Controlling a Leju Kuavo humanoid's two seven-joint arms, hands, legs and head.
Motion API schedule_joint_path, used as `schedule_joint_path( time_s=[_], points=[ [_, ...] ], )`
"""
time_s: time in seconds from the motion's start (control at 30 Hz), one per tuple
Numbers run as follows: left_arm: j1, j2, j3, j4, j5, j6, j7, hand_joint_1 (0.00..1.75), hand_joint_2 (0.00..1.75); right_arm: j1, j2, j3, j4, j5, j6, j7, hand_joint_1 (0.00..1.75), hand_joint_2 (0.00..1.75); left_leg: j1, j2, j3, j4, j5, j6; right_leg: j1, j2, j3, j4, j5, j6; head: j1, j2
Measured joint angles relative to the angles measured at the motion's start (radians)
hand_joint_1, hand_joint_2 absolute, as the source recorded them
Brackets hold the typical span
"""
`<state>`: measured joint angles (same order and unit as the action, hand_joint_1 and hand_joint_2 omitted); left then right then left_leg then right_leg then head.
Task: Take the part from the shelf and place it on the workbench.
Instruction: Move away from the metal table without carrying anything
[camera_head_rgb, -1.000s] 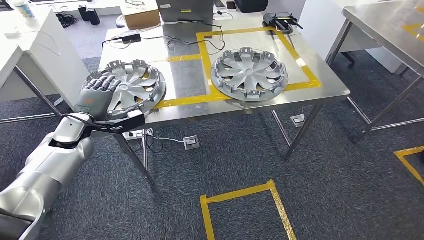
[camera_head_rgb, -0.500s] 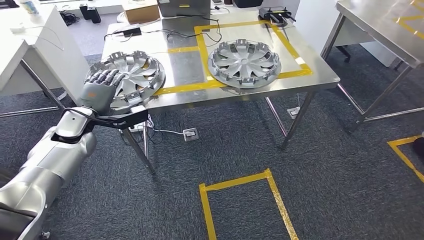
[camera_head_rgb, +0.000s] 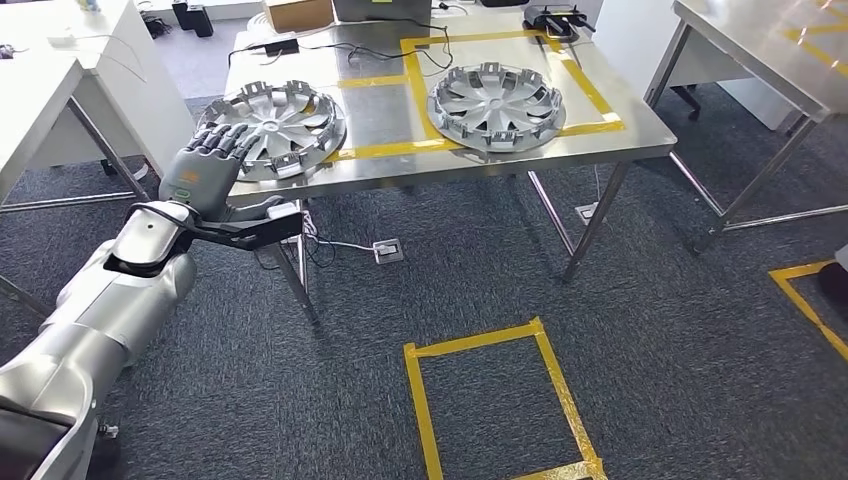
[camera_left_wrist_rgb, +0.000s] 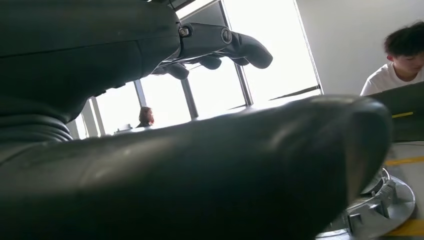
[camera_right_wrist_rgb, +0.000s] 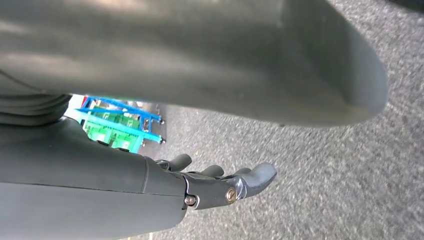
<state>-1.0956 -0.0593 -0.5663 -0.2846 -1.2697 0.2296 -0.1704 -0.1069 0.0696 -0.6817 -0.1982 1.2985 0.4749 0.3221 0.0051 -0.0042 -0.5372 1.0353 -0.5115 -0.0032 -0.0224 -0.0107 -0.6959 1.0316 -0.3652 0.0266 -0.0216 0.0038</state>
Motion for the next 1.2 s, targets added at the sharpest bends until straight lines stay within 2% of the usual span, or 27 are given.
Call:
schedule_joint_path(
  time_s=[0.03,0.07,0.13,0.17,0.2,0.23,0.27,0.3,0.37,0.43,0.5,0.53,0.57,0.63,0.67,0.7,0.73,0.8,0.87,0.9,0.93,1.0,1.03,1.07,1.13,1.17,1.2],
  points=[
    [-0.002,-0.004,0.0,0.0,0.0,0.0,-0.001,0.0,0.0,0.001,0.001,-0.002,0.0,-0.002,0.001,0.001,0.0,0.0,0.001,0.001,-0.01,-0.001,0.013,0.01,-0.001,0.001,-0.012,0.025,-0.034,0.004,0.0,0.0],
    [-0.005,-0.009,0.0,0.0,-0.001,0.0,-0.001,0.0,0.0,0.002,0.001,-0.004,0.0,-0.004,0.002,0.002,0.0,0.0,0.002,0.002,-0.023,-0.002,0.026,0.018,-0.002,0.002,-0.028,0.071,-0.084,0.006,0.0,0.0],
    [-0.008,-0.017,-0.001,0.0,-0.002,0.001,-0.001,0.0,0.0,0.002,0.002,-0.005,0.001,-0.006,0.004,0.001,0.0,0.0,-0.001,0.0,-0.055,-0.001,0.051,0.025,0.001,0.005,-0.059,0.201,-0.181,0.008,0.0,0.0],
    [-0.007,-0.019,-0.001,0.001,-0.003,0.001,0.0,0.0,0.0,0.002,0.002,-0.006,0.001,-0.006,0.004,0.0,0.0,0.0,-0.003,0.0,-0.071,0.0,0.064,0.026,0.003,0.006,-0.065,0.254,-0.199,0.007,0.0,0.0],
    [-0.006,-0.02,-0.001,0.002,-0.003,0.001,0.003,0.0,0.0,0.002,0.002,-0.008,0.001,-0.008,0.003,-0.004,0.0,0.0,-0.005,0.0,-0.087,0.001,0.075,0.026,0.005,0.007,-0.057,0.282,-0.193,0.004,0.0,0.0],
    [-0.006,-0.02,-0.001,0.003,-0.004,0.0,0.006,0.0,0.0,0.002,0.0,-0.011,0.001,-0.009,0.003,-0.01,0.0,0.0,-0.007,0.0,-0.102,0.002,0.086,0.025,0.008,0.007,-0.033,0.276,-0.17,0.0,0.0,0.0],
    [-0.006,-0.02,-0.001,0.003,-0.004,0.0,0.011,0.0,0.0,0.003,-0.002,-0.013,0.001,-0.011,0.003,-0.017,0.0,0.0,-0.009,-0.001,-0.116,0.003,0.097,0.024,0.011,0.008,0.008,0.237,-0.144,-0.006,0.001,0.0],
    [-0.008,-0.02,-0.001,0.003,-0.005,0.0,0.015,0.0,0.0,0.004,-0.005,-0.015,0.001,-0.012,0.004,-0.024,0.0,0.0,-0.01,0.0,-0.127,0.005,0.107,0.022,0.014,0.008,0.058,0.174,-0.135,-0.013,0.0,0.0],
    [-0.011,-0.019,-0.001,0.002,-0.005,0.0,0.02,0.0,0.0,0.004,-0.015,-0.018,0.0,-0.014,0.004,-0.032,0.0,0.0,-0.013,0.001,-0.142,0.006,0.124,0.014,0.021,0.008,0.145,0.048,-0.152,-0.026,0.0,0.0],
    [-0.015,-0.019,-0.001,0.002,-0.005,-0.001,0.021,0.0,0.0,0.005,-0.022,-0.021,0.0,-0.015,0.004,-0.035,0.0,0.0,-0.012,0.003,-0.144,0.003,0.14,0.003,0.027,0.009,0.17,0.0,-0.164,-0.035,0.0,0.0],
    [-0.018,-0.018,-0.001,0.004,-0.005,-0.002,0.02,0.0,0.0,0.007,-0.025,-0.026,0.0,-0.017,0.003,-0.036,0.0,0.0,-0.01,0.002,-0.149,0.004,0.142,-0.01,0.025,0.006,0.161,-0.005,-0.143,-0.046,0.001,0.0],
    [-0.018,-0.017,-0.001,0.005,-0.006,-0.003,0.021,0.0,0.0,0.007,-0.027,-0.029,0.0,-0.019,0.003,-0.039,0.0,0.0,-0.009,0.002,-0.156,0.018,0.12,-0.016,0.022,0.004,0.153,-0.009,-0.131,-0.053,0.001,0.0],
    [-0.019,-0.016,-0.001,0.007,-0.006,-0.004,0.021,0.0,0.0,0.008,-0.028,-0.032,0.0,-0.021,0.003,-0.042,0.0,0.0,-0.008,0.001,-0.167,0.049,0.08,-0.022,0.019,0.002,0.143,-0.012,-0.118,-0.057,0.0,0.0],
    [-0.019,-0.015,-0.001,0.008,-0.006,-0.005,0.02,0.0,0.0,0.01,-0.029,-0.037,0.0,-0.027,0.003,-0.048,0.0,0.0,-0.003,0.001,-0.191,0.158,-0.017,-0.031,0.018,0.0,0.116,-0.013,-0.095,-0.062,-0.001,0.0],
    [-0.018,-0.015,-0.002,0.009,-0.007,-0.005,0.019,0.0,0.0,0.011,-0.03,-0.04,0.0,-0.03,0.003,-0.049,0.0,0.0,-0.001,0.001,-0.197,0.213,-0.044,-0.035,0.018,-0.001,0.1,-0.012,-0.083,-0.062,-0.001,0.0],
    [-0.017,-0.016,-0.002,0.01,-0.008,-0.005,0.018,0.0,0.0,0.011,-0.03,-0.043,0.0,-0.032,0.003,-0.05,0.0,0.0,0.0,0.001,-0.192,0.249,-0.046,-0.038,0.018,-0.001,0.083,-0.01,-0.07,-0.061,-0.001,0.0],
    [-0.017,-0.016,-0.002,0.011,-0.008,-0.005,0.018,0.0,0.0,0.011,-0.03,-0.046,0.0,-0.033,0.003,-0.049,0.0,0.0,0.001,0.001,-0.175,0.256,-0.029,-0.039,0.017,-0.001,0.066,-0.008,-0.059,-0.06,-0.001,0.0],
    [-0.017,-0.019,-0.003,0.011,-0.009,-0.005,0.017,0.0,0.0,0.012,-0.029,-0.051,0.0,-0.033,0.003,-0.046,0.0,0.0,0.002,0.001,-0.101,0.182,0.013,-0.034,0.016,-0.001,0.037,-0.003,-0.038,-0.055,-0.001,0.0],
    [-0.019,-0.025,-0.003,0.007,-0.01,-0.005,0.017,0.0,0.0,0.013,-0.029,-0.054,0.0,-0.033,0.003,-0.045,0.0,0.0,-0.004,0.0,-0.011,0.059,0.0,-0.022,0.016,-0.001,0.019,-0.001,-0.019,-0.045,-0.001,0.0],
    [-0.021,-0.027,-0.003,0.005,-0.011,-0.005,0.017,0.0,0.0,0.013,-0.029,-0.055,0.0,-0.033,0.003,-0.045,0.0,0.0,-0.008,-0.001,0.012,0.017,-0.013,-0.015,0.015,-0.002,0.016,-0.003,-0.009,-0.038,-0.001,0.0],
    [-0.021,-0.029,-0.004,0.004,-0.012,-0.006,0.016,0.0,0.0,0.014,-0.028,-0.055,0.0,-0.033,0.003,-0.045,0.0,0.0,-0.012,-0.001,0.019,-0.003,-0.017,-0.008,0.014,-0.002,0.014,-0.007,0.001,-0.031,-0.001,0.0],
    [-0.021,-0.033,-0.005,0.006,-0.014,-0.009,0.015,0.0,0.0,0.015,-0.029,-0.056,0.0,-0.033,0.003,-0.044,0.0,0.0,-0.012,0.002,0.007,-0.013,0.003,0.008,0.011,0.0,0.01,-0.013,0.012,-0.017,-0.002,0.0],
    [-0.021,-0.035,-0.005,0.006,-0.015,-0.011,0.014,0.0,0.0,0.016,-0.029,-0.056,0.0,-0.033,0.003,-0.044,0.0,0.0,-0.009,0.004,0.0,-0.016,0.017,0.017,0.01,0.002,0.002,0.0,-0.008,-0.012,-0.002,0.0],
    [-0.021,-0.038,-0.005,0.006,-0.017,-0.012,0.014,0.0,0.0,0.017,-0.03,-0.056,0.0,-0.033,0.004,-0.044,0.0,0.0,-0.007,0.006,-0.01,-0.02,0.032,0.025,0.01,0.005,-0.01,0.031,-0.045,-0.008,-0.001,0.0],
    [-0.02,-0.044,-0.006,0.007,-0.018,-0.013,0.014,0.0,0.0,0.018,-0.03,-0.056,0.0,-0.035,0.005,-0.044,0.0,0.0,-0.005,0.006,-0.04,-0.02,0.059,0.034,0.006,0.008,-0.043,0.148,-0.147,-0.001,-0.001,0.0],
    [-0.018,-0.045,-0.006,0.008,-0.018,-0.014,0.014,0.0,0.0,0.018,-0.03,-0.057,0.001,-0.036,0.005,-0.044,0.0,0.0,-0.006,0.006,-0.057,-0.018,0.072,0.034,0.005,0.008,-0.055,0.211,-0.178,0.002,-0.001,0.0],
    [-0.016,-0.046,-0.006,0.009,-0.018,-0.014,0.014,0.0,0.0,0.018,-0.03,-0.058,0.001,-0.037,0.004,-0.044,0.0,0.0,-0.006,0.006,-0.075,-0.017,0.085,0.032,0.005,0.008,-0.056,0.256,-0.187,0.005,-0.001,0.0]
  ],
)
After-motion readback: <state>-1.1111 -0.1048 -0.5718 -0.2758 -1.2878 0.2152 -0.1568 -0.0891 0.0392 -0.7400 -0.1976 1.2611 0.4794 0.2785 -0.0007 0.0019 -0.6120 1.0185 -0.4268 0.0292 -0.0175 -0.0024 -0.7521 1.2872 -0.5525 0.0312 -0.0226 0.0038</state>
